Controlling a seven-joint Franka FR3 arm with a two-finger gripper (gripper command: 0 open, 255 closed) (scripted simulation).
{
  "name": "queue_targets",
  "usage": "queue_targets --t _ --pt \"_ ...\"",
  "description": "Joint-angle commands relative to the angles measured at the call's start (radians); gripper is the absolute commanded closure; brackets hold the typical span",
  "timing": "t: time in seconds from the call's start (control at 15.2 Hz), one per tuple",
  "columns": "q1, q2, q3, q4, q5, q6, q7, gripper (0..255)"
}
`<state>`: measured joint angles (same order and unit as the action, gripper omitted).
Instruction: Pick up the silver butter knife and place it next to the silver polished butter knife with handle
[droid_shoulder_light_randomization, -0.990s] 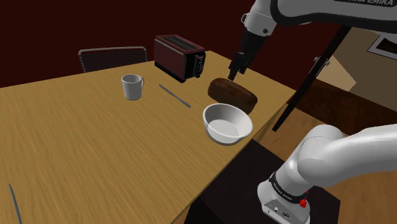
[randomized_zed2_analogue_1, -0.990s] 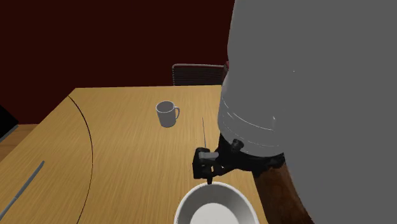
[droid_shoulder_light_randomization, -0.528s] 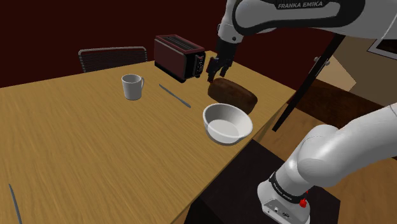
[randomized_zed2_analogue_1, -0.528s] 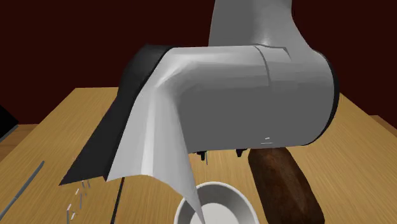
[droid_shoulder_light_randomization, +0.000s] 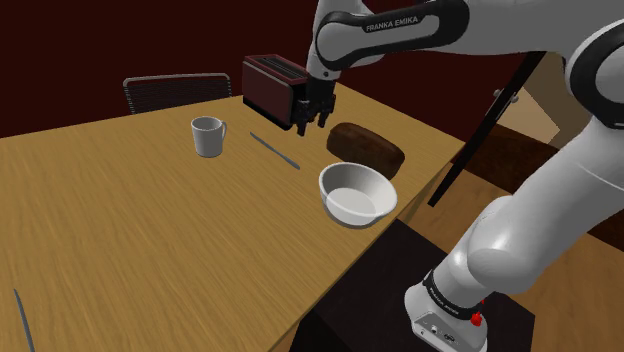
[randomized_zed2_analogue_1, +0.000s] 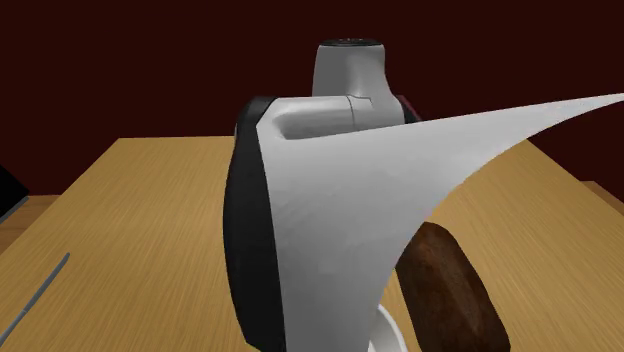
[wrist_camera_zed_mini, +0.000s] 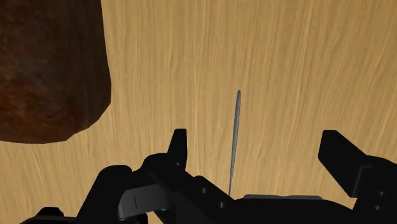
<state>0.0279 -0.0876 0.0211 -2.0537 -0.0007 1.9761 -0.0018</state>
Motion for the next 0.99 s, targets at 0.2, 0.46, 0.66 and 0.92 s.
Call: queue_targets --t 0.2,0.46,0.66,0.92 --pt "0.003 0.206 0.004 0.157 -0.002 0.021 0.024 0" --pt "0.006 0.374 0.004 0.308 -0.003 0.016 0.04 0" --pt "0.008 0.464 0.003 0.398 -0.003 0.004 0.047 0" --pt "0.009 0.479 0.003 0.365 -0.003 0.052 0.047 0"
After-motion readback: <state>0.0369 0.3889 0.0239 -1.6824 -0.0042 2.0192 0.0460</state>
